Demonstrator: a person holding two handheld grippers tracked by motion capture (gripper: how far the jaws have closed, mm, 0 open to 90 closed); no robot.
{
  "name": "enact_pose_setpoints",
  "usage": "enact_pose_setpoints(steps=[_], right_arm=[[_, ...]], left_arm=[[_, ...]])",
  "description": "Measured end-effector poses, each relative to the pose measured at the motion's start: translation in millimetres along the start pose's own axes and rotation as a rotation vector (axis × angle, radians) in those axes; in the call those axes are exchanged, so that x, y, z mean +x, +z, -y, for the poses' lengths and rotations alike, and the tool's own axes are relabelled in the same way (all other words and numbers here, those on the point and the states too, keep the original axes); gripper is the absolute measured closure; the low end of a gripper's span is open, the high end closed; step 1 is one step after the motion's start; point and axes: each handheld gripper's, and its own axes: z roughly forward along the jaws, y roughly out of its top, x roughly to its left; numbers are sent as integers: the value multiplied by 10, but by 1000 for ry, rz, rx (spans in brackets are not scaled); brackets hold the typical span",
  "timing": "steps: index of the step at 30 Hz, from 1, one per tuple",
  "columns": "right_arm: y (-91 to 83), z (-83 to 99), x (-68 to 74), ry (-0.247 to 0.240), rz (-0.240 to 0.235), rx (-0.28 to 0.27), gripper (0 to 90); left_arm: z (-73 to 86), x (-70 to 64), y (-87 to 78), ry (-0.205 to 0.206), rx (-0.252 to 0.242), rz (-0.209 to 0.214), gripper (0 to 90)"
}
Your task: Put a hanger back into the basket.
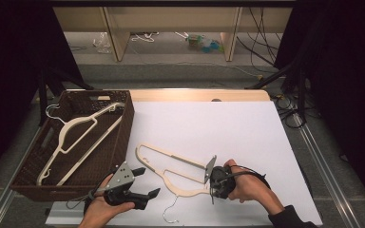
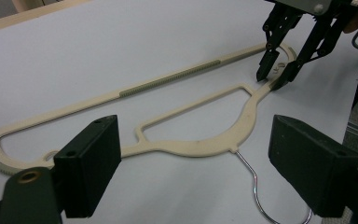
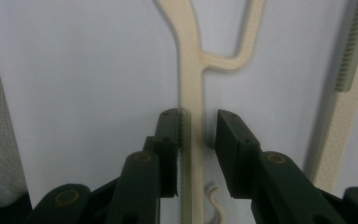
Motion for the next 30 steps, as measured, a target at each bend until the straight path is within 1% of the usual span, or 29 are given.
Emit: enact_pose_setpoints(steps=[1, 2, 3, 4, 5, 6, 7, 8, 9, 10, 11, 12, 13, 15, 16, 17, 18, 19, 20, 21, 22, 23, 24, 25, 26, 27, 28, 29, 30], right_arm=[[2, -9, 9, -27, -5, 2, 783], [2, -20, 19, -34, -7, 9, 793], [7, -32, 42, -22, -15, 1, 795], [7, -32, 42, -22, -15, 1, 795], [6, -29, 40, -24, -24, 0, 795], [7, -28, 36, -20, -23, -1, 795], [5, -26, 14, -44, -13, 10, 794], [7, -30, 13, -47, -8, 13, 792], [9, -34, 11, -44, -12, 14, 786], [12, -39, 15, -19, -10, 17, 782], [7, -45, 3, -19, -19, 19, 780], [8, -49, 8, -11, -15, 23, 780], [13, -48, 7, -5, -21, 22, 779], [18, -60, 9, -10, -17, 31, 780], [17, -75, 7, -27, -8, 40, 789], [19, -85, 11, -39, -7, 45, 794], [19, -85, 11, -39, -7, 45, 794], [24, -83, 1, -49, -5, 44, 798], [24, -83, 1, -49, -5, 44, 798], [21, -82, 6, -43, -3, 46, 798], [18, -82, -1, -60, 5, 40, 798], [15, -80, -3, -66, 0, 36, 799], [-1, -84, 10, -45, -8, 44, 799], [-13, -69, 16, -31, -6, 35, 800], [-13, -69, 16, -31, -6, 35, 800], [-27, -63, 14, -30, -6, 33, 800], [-43, -49, 15, -29, -16, 25, 800], [-65, -41, 4, -50, -18, 25, 800], [-88, -28, 16, -42, -15, 31, 800]], left_arm=[[2, -3, -2, 2, 0, -1, 168], [-4, 3, -4, 13, -2, 1, 168], [-10, 10, -3, 17, -7, 1, 170], [-5, 0, 0, -5, -6, -4, 170], [-1, 0, 0, 1, 1, -2, 170], [3, -6, -1, 3, 6, -3, 170], [0, -1, -2, 18, 4, 0, 170], [-6, 6, -1, 25, 5, 1, 170], [-9, 5, 8, 15, 0, 1, 171], [-6, 2, 16, 5, 4, 8, 171], [-1, -5, 19, 9, 13, -1, 172], [2, -11, 23, 15, 16, 2, 172], [-1, -6, 26, 28, 14, 8, 172], [-9, -7, 34, 15, 8, 11, 174], [3, -18, 39, 7, 15, 2, 175], [3, -18, 39, 7, 15, 2, 175], [7, -19, 37, 9, 15, 2, 175], [3, -5, 30, 21, 16, 5, 176], [-1, -7, 31, 8, 9, 7, 176], [0, -6, 29, 6, 10, 6, 177], [6, -8, 30, 6, 12, 6, 178], [11, -11, 30, 11, 17, 3, 178], [8, -13, 27, 23, 22, -4, 178], [5, -14, 30, 28, 22, -7, 181], [2, -13, 36, 31, 23, -9, 181], [3, -6, 44, 46, 30, -3, 182], [13, -26, 58, 45, 36, -7, 182], [18, -36, 68, 64, 51, -9, 183], [22, -45, 82, 71, 58, 6, 189]])
